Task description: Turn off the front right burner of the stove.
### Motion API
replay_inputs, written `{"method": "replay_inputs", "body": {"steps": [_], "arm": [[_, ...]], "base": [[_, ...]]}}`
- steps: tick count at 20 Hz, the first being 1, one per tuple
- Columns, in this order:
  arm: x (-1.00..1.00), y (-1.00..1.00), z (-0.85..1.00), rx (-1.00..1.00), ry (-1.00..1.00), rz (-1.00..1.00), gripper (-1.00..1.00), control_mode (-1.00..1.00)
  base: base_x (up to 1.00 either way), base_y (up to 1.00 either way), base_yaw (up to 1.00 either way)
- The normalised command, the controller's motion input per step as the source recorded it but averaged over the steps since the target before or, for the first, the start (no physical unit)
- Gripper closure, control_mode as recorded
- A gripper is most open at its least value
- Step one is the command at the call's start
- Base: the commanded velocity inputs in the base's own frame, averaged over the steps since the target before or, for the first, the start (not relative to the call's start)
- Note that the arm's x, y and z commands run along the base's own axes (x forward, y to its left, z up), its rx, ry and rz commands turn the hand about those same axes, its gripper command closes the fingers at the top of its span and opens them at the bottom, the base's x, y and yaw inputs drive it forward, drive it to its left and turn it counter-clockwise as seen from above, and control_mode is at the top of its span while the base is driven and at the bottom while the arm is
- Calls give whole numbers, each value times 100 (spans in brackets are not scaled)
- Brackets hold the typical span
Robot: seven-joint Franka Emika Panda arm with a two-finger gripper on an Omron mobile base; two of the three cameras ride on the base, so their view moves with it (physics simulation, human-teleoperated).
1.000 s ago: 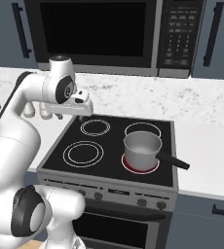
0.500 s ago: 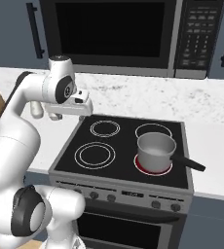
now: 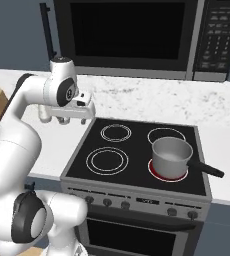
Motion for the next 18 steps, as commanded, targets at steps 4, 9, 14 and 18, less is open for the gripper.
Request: {"method": "replay_inputs", "body": {"steps": [4, 9, 14, 18], "arm": [[0, 0, 0, 0, 0, 0, -100, 100], [0, 0, 0, 0, 0, 0, -100, 100], [0, 0, 0, 0, 0, 0, -100, 100], [0, 0, 0, 0, 0, 0, -100, 100]], "base": [[3, 39, -3], [15, 25, -8], [31, 37, -13], [26, 56, -12]]}}
